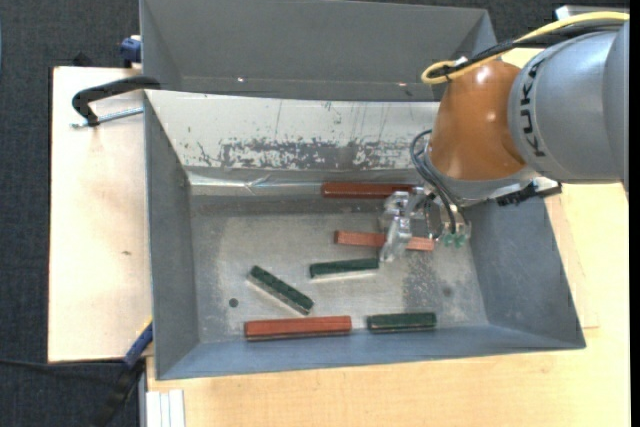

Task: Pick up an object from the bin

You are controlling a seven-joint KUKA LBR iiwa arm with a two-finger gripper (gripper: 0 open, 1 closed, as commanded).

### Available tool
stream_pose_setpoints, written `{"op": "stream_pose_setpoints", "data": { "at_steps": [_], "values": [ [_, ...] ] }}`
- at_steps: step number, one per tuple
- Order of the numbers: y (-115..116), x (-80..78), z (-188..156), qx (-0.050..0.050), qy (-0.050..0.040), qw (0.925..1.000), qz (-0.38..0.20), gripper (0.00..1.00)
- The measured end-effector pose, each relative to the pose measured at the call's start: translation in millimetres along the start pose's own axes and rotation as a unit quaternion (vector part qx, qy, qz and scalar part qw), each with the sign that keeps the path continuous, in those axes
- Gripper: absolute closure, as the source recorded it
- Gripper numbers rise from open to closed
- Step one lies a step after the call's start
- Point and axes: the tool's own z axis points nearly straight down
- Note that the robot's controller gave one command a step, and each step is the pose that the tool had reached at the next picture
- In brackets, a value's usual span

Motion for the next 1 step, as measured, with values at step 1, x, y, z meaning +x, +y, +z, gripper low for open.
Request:
{"op": "stream_pose_setpoints", "data": {
  "at_steps": [1],
  "values": [
    [8.9, -9.0, -176.7, 0.0, -0.0068, 1.0, -0.005, 1.0]
  ]
}}
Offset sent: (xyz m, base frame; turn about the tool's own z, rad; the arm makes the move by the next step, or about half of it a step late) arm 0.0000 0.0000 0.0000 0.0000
